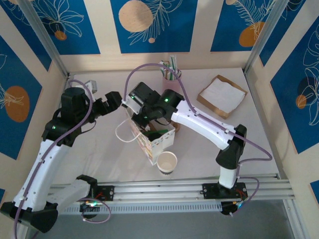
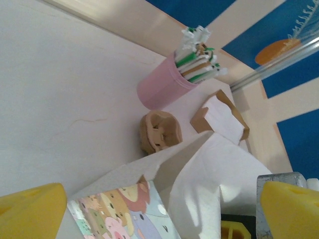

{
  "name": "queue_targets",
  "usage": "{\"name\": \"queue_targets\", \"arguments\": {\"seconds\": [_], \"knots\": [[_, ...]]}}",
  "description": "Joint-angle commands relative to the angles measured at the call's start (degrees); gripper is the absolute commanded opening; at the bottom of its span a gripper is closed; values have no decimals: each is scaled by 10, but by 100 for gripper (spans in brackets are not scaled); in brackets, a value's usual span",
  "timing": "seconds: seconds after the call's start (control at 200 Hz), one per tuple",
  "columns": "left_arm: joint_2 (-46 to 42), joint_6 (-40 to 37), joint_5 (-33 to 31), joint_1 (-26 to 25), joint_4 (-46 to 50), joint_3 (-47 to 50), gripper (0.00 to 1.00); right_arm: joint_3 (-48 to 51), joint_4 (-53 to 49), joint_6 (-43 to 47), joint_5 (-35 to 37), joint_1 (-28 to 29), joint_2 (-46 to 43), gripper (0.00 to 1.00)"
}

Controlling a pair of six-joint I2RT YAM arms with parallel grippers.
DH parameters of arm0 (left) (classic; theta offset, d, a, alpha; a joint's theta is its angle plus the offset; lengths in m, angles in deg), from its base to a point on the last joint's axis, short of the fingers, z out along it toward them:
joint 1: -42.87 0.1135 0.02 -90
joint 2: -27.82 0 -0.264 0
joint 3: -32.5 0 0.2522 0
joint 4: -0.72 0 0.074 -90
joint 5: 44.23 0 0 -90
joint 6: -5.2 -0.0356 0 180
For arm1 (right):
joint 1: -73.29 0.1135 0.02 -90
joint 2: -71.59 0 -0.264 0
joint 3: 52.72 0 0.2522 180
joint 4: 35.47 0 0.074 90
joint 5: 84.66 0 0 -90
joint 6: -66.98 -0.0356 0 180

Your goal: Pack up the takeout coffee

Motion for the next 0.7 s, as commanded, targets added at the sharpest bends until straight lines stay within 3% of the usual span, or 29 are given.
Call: {"name": "queue_targets", "arguments": {"seconds": [0.0,0.145,0.475,0.695], "knots": [[-8,0,55,-10,-55,-11,100,4,-30,28,3,7,54,0],[-8,0,56,-10,-56,-9,100,17,-20,28,5,1,51,0],[-10,1,57,-9,-58,-7,100,29,5,23,-84,-20,68,0],[-9,1,59,-8,-59,-7,100,13,-15,17,-50,-19,105,0]]}}
